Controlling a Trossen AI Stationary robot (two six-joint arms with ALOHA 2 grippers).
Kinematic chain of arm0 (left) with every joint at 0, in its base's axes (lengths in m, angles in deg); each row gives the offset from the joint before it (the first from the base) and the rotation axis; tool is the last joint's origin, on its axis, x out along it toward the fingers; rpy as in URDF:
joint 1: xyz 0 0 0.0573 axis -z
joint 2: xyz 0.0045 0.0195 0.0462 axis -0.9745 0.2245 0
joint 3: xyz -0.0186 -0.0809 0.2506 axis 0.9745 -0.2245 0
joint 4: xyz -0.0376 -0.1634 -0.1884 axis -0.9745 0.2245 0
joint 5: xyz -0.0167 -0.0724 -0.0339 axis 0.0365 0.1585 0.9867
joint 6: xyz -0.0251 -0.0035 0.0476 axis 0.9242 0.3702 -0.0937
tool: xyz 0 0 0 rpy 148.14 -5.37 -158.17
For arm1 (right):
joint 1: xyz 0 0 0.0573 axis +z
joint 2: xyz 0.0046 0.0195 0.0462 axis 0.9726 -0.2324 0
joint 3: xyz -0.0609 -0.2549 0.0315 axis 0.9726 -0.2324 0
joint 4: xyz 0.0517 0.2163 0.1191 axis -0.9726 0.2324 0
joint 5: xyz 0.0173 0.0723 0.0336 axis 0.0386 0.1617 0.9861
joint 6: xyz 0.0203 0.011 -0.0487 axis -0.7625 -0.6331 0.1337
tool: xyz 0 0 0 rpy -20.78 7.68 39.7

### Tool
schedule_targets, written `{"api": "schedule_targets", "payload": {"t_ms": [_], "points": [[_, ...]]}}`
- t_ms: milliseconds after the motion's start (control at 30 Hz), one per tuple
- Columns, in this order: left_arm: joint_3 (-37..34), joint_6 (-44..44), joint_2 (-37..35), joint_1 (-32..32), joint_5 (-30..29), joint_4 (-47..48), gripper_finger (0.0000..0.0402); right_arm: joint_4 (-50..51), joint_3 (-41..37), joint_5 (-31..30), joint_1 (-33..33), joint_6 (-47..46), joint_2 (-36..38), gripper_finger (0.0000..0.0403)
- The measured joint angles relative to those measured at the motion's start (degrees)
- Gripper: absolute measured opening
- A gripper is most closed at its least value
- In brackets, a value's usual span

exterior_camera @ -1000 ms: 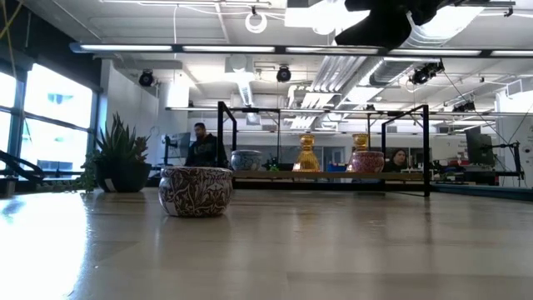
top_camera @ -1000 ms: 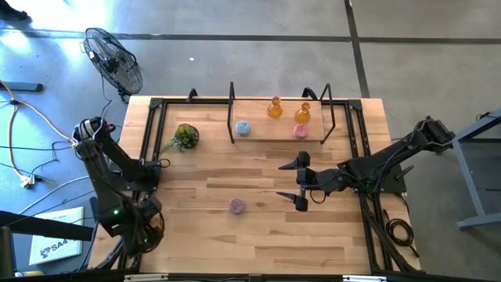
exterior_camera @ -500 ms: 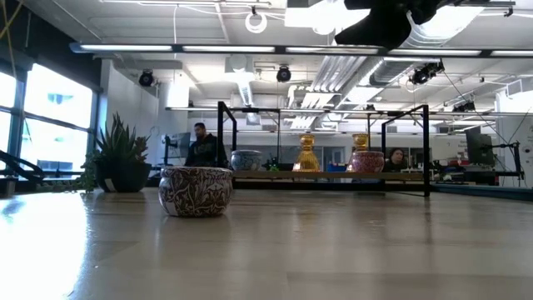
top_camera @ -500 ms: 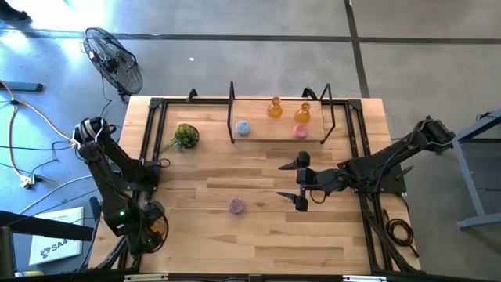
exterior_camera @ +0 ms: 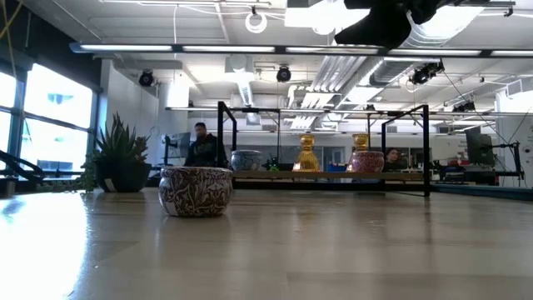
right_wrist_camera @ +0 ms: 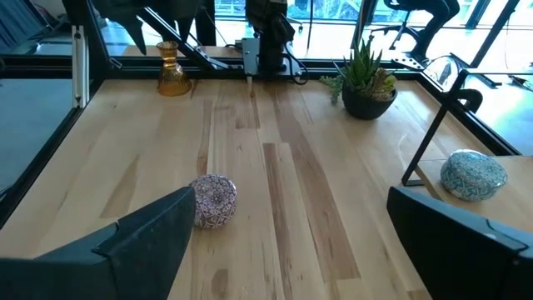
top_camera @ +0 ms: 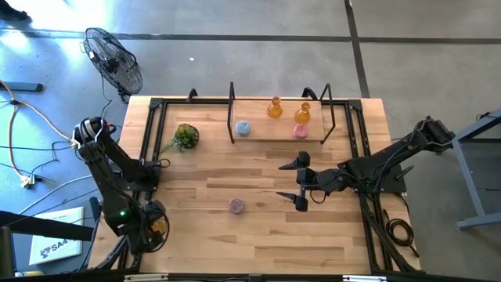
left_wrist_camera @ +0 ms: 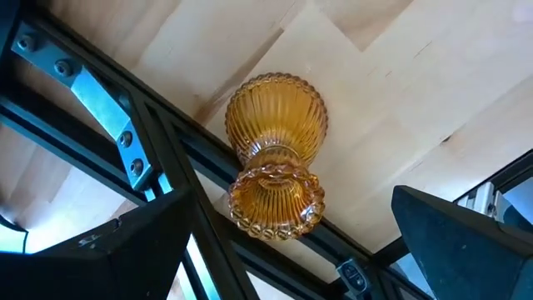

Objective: Pick & Place candle stick holders
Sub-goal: Put the yellow candle holder on the shelf aligned with the other yellow candle holders

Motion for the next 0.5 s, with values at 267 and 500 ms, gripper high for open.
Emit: {"api": "schedule_targets", "payload": {"t_ms": [267, 500], "points": [[-4.5, -0.4, 0.0, 0.0, 5.1, -1.4, 0.0397, 0.0, 0.0, 0.0, 0.0, -0.1, 0.0, 0.0389], [-5.3, -2.7, 0.0, 0.0, 1.3, -2.4, 0.0397, -0.1, 0.0, 0.0, 0.0, -0.1, 0.0, 0.0389]]}}
